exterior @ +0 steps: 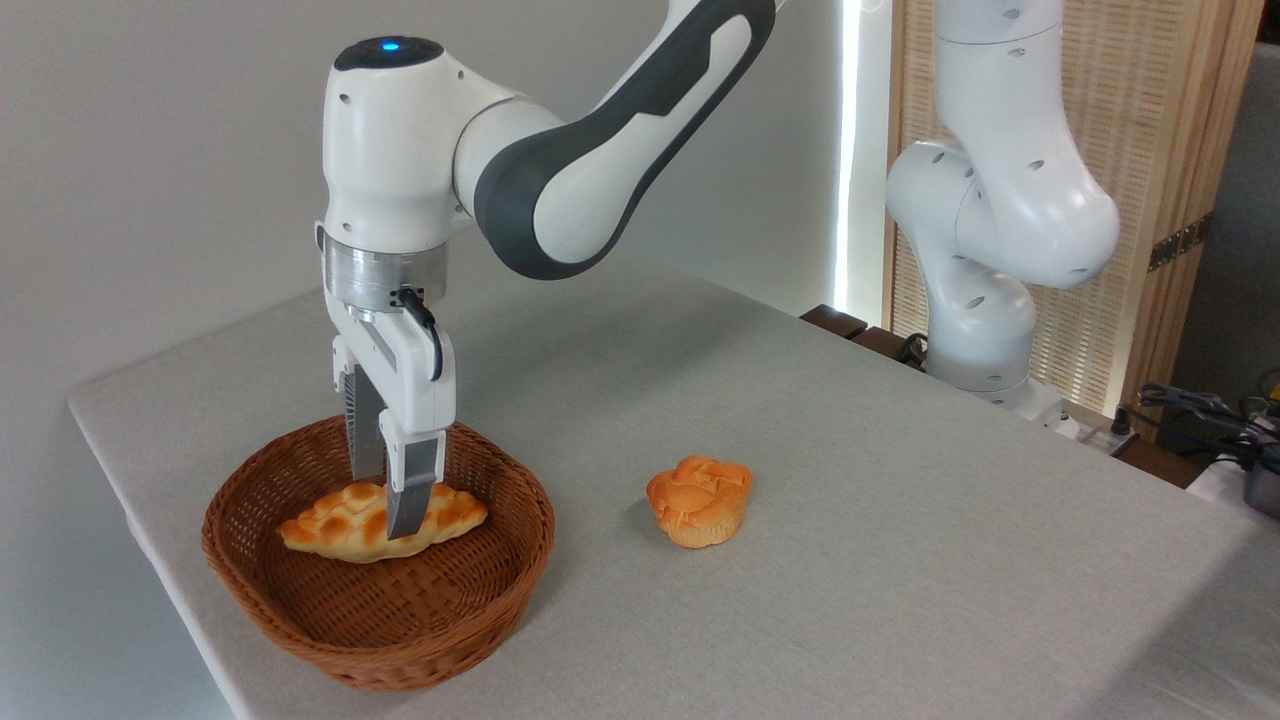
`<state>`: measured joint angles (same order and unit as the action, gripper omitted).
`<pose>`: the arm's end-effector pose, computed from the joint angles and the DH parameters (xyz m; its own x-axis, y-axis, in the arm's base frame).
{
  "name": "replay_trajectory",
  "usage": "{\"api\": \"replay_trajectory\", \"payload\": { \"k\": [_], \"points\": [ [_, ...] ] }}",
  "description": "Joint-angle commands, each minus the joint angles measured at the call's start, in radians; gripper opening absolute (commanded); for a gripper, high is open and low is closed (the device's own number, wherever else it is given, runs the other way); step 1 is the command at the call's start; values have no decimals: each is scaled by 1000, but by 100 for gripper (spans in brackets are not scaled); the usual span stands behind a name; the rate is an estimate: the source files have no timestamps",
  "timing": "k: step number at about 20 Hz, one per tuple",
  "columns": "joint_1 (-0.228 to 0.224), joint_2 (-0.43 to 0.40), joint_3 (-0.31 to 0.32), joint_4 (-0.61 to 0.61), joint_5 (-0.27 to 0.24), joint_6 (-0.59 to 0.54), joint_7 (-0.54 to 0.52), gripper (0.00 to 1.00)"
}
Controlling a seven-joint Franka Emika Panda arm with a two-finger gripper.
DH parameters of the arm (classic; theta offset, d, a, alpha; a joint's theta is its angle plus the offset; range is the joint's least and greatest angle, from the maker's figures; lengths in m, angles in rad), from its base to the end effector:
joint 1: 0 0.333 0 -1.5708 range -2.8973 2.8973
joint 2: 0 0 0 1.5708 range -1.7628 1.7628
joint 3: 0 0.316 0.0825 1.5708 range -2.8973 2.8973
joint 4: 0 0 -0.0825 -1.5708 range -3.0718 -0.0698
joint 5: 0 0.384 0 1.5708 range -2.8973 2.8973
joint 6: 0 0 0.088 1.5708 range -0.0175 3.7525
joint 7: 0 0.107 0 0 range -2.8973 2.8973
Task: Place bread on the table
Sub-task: 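Lower the open gripper down onto the braided loaf in the basket, then close the gripper around the middle of the braided loaf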
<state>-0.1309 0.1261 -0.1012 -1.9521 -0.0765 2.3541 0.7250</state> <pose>0.5949 -0.1397 0.4431 0.5825 -0.7717 0.2552 -0.7729 -0.6231 -0.1199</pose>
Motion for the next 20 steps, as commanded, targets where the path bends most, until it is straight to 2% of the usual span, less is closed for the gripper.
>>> {"api": "replay_trajectory", "payload": {
  "k": [1,7,12,14,16,17,19,20],
  "points": [
    [1,4,-5,-14,-12,25,25,100],
    [2,23,-23,-24,-11,37,54,100],
    [2,24,-23,-56,-2,89,100,100],
    [2,27,-23,-67,0,106,102,82],
    [2,27,-23,-67,-2,111,111,53],
    [2,27,-23,-67,0,111,117,42],
    [2,27,-23,-67,0,110,139,27],
    [2,27,-23,-67,0,110,142,24]
  ]
}}
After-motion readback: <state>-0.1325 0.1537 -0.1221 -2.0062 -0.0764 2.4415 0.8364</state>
